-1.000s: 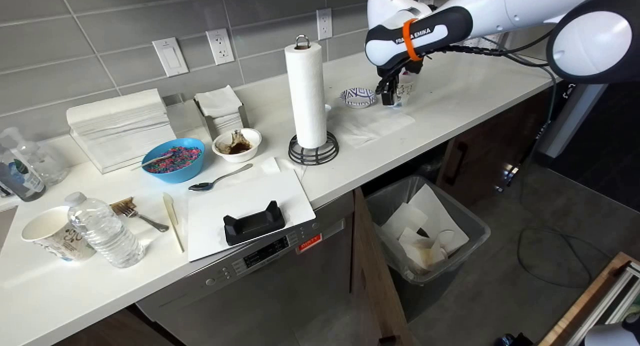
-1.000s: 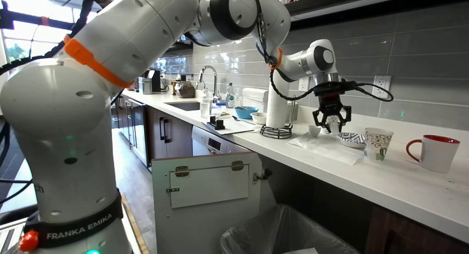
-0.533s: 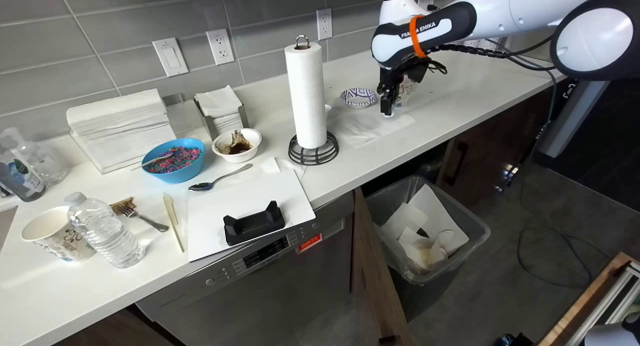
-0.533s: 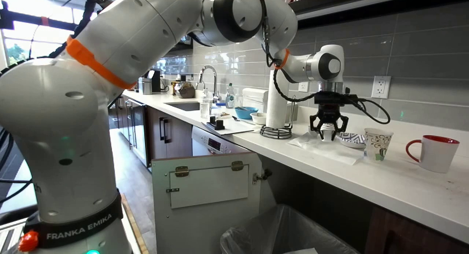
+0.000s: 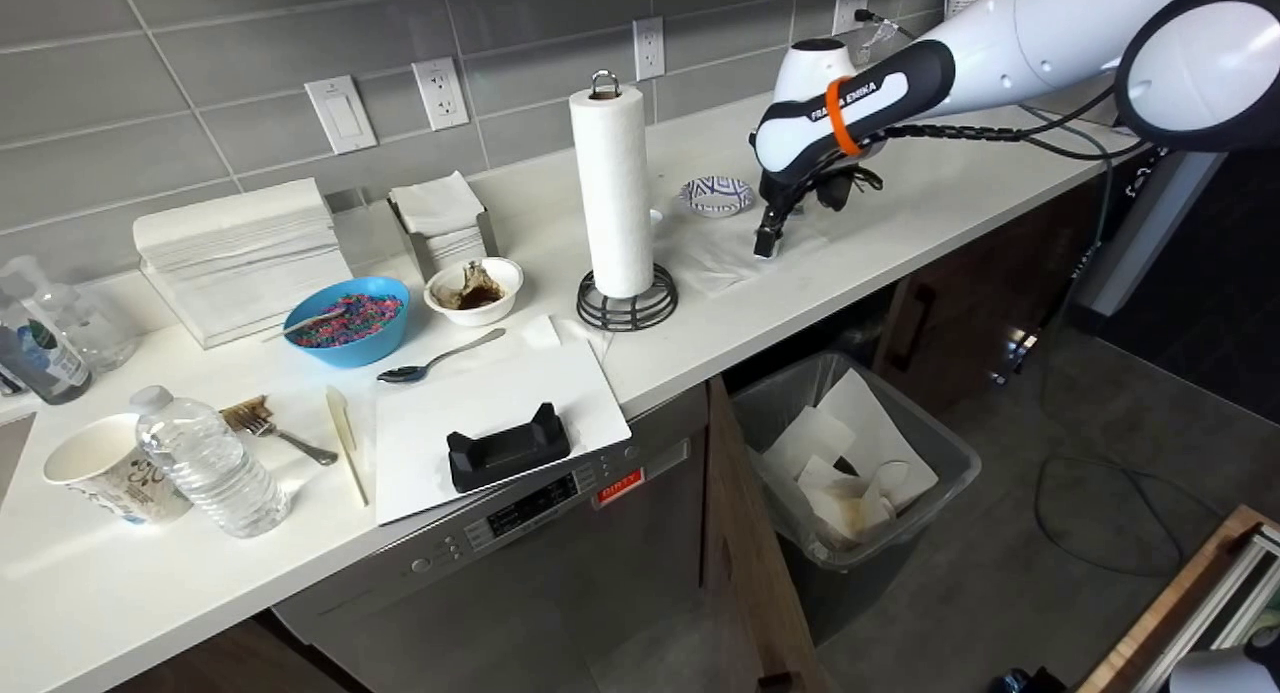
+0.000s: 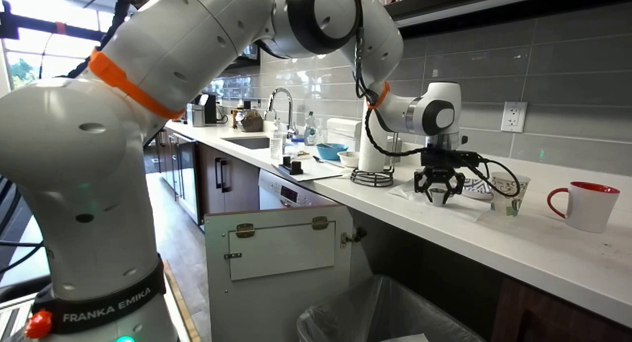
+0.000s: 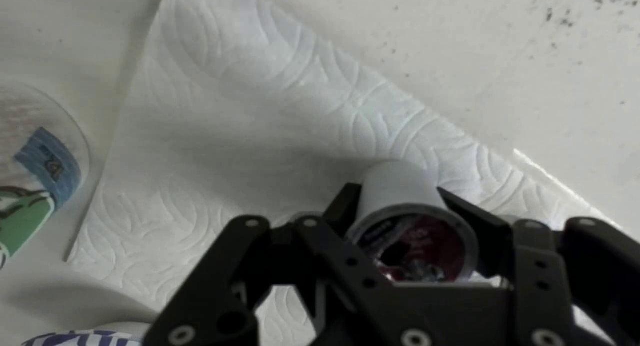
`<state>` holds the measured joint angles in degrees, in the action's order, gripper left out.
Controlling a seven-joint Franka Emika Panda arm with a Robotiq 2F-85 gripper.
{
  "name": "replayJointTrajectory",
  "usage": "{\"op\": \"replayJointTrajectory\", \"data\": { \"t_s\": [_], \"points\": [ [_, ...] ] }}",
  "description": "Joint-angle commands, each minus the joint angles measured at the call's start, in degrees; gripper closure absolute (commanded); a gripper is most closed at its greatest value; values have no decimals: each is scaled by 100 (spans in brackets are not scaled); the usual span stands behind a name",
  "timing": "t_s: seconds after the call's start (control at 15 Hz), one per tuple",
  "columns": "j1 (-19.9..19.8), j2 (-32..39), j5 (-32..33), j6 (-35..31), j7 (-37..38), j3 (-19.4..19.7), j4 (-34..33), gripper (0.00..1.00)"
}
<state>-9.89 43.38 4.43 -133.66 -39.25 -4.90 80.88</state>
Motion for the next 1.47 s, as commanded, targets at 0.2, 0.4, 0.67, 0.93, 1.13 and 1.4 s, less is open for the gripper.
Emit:
{"op": "replayJointTrajectory", "data": {
  "t_s": [0.2,0.4,0.67,0.93,1.13,1.4],
  "points": [
    [-178,-438,-171,-796,-250,-173,964,34],
    [-133,-554,-105,-876,-248,-153,1072,13],
    [-56,-598,-30,-732,-262,-102,983,0],
    [-25,-499,-30,-326,-394,-107,681,0],
    [36,-380,6,309,-471,-60,336,0],
    [181,-199,106,1138,-537,12,-266,0]
  ]
}}
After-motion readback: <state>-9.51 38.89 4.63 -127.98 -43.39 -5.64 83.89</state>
